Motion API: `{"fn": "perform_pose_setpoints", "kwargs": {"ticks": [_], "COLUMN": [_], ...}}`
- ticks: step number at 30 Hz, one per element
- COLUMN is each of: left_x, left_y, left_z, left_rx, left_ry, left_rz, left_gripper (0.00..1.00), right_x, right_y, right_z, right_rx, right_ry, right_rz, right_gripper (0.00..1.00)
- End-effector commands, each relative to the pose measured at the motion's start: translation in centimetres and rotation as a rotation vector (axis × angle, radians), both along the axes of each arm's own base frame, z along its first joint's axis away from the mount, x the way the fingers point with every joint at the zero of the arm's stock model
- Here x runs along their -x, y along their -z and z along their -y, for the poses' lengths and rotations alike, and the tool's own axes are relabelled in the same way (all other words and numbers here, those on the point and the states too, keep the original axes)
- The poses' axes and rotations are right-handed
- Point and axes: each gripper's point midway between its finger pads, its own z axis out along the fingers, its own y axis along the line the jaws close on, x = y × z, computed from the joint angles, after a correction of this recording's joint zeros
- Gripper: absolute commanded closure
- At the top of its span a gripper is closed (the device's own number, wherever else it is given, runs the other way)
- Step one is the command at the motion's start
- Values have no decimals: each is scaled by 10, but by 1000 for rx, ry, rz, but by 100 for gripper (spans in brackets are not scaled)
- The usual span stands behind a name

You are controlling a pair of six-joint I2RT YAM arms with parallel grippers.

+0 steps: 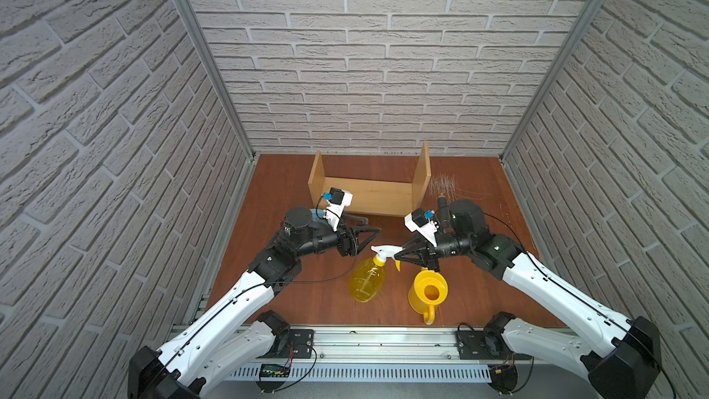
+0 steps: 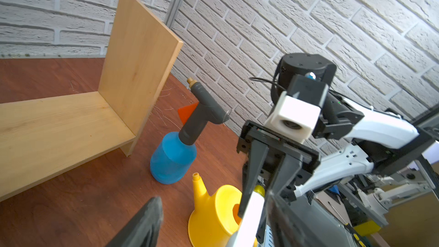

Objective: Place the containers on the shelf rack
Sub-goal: 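Pick up a container from the center of the board.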

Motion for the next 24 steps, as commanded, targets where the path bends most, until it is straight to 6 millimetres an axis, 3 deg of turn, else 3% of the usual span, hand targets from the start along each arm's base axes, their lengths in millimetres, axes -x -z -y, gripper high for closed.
{"fn": "perform_pose_setpoints", "kwargs": {"ticks": [1, 12, 19, 24], "left_x": [17, 31, 42, 56], "left_y": [20, 25, 17, 6], "left_z": [17, 27, 28, 26], "left_rx": [-66, -102, -81, -52], "left_ry": [108, 195, 241, 272], "left_rz": [-24, -29, -13, 19], "left_gripper": [28, 57, 40, 40], "right_x": [7, 10, 13, 15], "right_y": [-29, -32, -34, -35], "right_z": [-2, -1, 0, 0], "right_rx": [-86, -96, -104, -110], "right_ry": [-51, -63, -72, -82], "right_rz": [39, 48, 56, 55], "right_gripper": [96, 97, 97, 96]}}
